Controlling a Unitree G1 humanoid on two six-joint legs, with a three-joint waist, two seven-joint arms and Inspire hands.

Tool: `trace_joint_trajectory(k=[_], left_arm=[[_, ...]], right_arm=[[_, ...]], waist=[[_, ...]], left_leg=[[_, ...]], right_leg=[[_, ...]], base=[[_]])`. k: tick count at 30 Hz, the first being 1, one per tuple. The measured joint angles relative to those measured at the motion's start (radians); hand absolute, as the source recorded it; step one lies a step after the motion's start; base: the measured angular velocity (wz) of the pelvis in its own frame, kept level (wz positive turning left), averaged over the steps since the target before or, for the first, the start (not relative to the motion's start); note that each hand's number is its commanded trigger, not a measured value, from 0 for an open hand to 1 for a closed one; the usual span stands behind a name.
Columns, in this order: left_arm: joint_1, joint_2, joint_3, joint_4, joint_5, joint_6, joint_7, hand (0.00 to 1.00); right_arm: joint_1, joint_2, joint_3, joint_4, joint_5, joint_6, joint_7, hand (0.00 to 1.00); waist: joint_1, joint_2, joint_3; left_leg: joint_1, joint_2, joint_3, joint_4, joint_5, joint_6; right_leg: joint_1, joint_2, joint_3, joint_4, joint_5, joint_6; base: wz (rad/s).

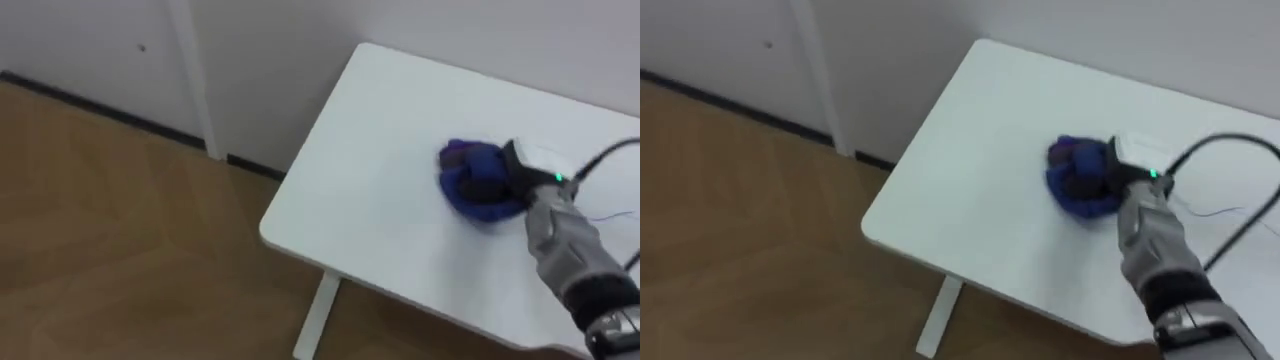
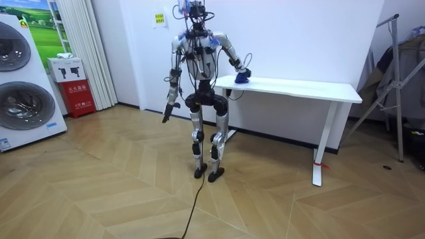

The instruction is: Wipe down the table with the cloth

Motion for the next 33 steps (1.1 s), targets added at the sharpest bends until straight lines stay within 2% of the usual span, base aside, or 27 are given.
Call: trace_joint_trajectory(k=[2,5,7,10,13,17,18,22,25,28,31,33], left_arm=[[0.004,0.019,-0.001,0.008,-0.014,0.012,0.001,0.00],[0.000,0.040,-0.002,0.032,-0.019,0.025,0.002,0.00],[-0.022,0.041,-0.001,0.033,-0.018,0.023,0.001,0.00],[-0.055,0.040,-0.003,0.040,-0.029,0.018,0.002,0.00],[-0.094,0.041,-0.002,0.035,-0.034,0.006,0.005,0.00],[-0.117,0.041,-0.005,0.029,-0.068,-0.009,0.016,0.00],[-0.119,0.041,-0.004,0.030,-0.073,-0.008,0.025,0.00],[-0.084,0.040,0.010,0.026,-0.073,-0.008,0.035,0.00],[-0.048,0.038,0.025,0.010,-0.071,0.002,0.056,0.00],[-0.030,0.034,0.037,0.009,-0.070,0.015,0.068,0.00],[-0.010,0.032,0.048,0.007,-0.071,0.027,0.076,0.00],[-0.007,0.029,0.048,0.007,-0.073,0.041,0.079,0.00]], right_arm=[[-0.048,-0.017,0.000,0.056,0.043,-0.010,-0.001,1.00],[-0.056,-0.080,-0.008,0.125,0.148,-0.068,-0.009,1.00],[-0.046,-0.140,-0.009,0.146,0.225,-0.094,-0.014,1.00],[-0.026,-0.171,-0.013,0.152,0.278,-0.108,-0.016,1.00],[0.014,-0.173,-0.079,0.158,0.289,-0.137,-0.022,1.00],[0.100,-0.173,-0.145,0.157,0.320,-0.150,-0.064,1.00],[0.144,-0.171,-0.189,0.157,0.327,-0.160,-0.079,1.00],[0.307,-0.157,-0.331,0.157,0.343,-0.175,-0.117,1.00],[0.388,-0.150,-0.391,0.158,0.366,-0.180,-0.152,1.00],[0.445,-0.153,-0.444,0.158,0.367,-0.180,-0.188,1.00],[0.456,-0.153,-0.448,0.159,0.362,-0.175,-0.210,1.00],[0.454,-0.152,-0.443,0.152,0.358,-0.155,-0.226,1.00]], waist=[[0.020,-0.002,-0.0011],[0.024,-0.001,-0.0024],[0.022,-0.004,-0.0042],[-0.002,-0.006,-0.0050],[-0.054,-0.010,-0.0088],[-0.091,-0.015,-0.0184],[-0.103,-0.014,-0.0208],[-0.131,-0.002,-0.0348],[-0.157,0.001,-0.0365],[-0.162,0.014,-0.0446],[-0.161,0.024,-0.0430],[-0.155,0.031,-0.0423]], left_leg=[[-0.032,0.000,-0.016,0.002,0.002,-0.002],[-0.050,0.001,-0.048,0.009,0.004,-0.002],[-0.069,0.001,-0.051,0.006,0.005,-0.004],[-0.070,0.004,-0.030,0.001,0.005,-0.004],[-0.075,0.004,-0.027,0.001,0.005,-0.004],[-0.075,0.002,-0.015,0.001,0.005,-0.004],[-0.064,0.002,-0.007,0.000,0.005,-0.004],[-0.016,0.001,-0.003,-0.003,0.005,-0.004],[0.010,0.001,-0.002,-0.013,0.002,-0.001],[0.024,0.006,-0.007,-0.033,-0.016,0.007],[0.027,0.002,-0.001,-0.023,-0.016,0.009],[0.030,0.002,0.003,-0.023,-0.016,0.009]], right_leg=[[-0.025,0.001,-0.009,-0.001,0.000,0.000],[-0.043,0.002,-0.008,-0.011,0.002,0.008],[-0.066,-0.002,-0.010,-0.032,0.020,0.007],[-0.067,-0.001,-0.008,-0.032,0.020,0.007],[-0.068,0.000,0.001,-0.034,0.020,0.007],[-0.064,-0.001,0.018,-0.035,0.020,0.007],[-0.059,-0.002,0.017,-0.035,0.020,0.008],[-0.010,-0.004,0.013,-0.034,0.022,0.011],[0.017,-0.003,0.015,-0.036,0.022,0.013],[0.025,0.002,0.016,-0.036,0.014,0.025],[0.032,-0.002,0.016,-0.035,0.015,0.025],[0.036,-0.003,0.018,-0.034,0.016,0.025]], base=[[0.36],[0.30],[0.11],[-0.09],[0.04],[-0.06],[0.12],[0.08],[0.13],[0.13],[-0.05],[-0.06]])
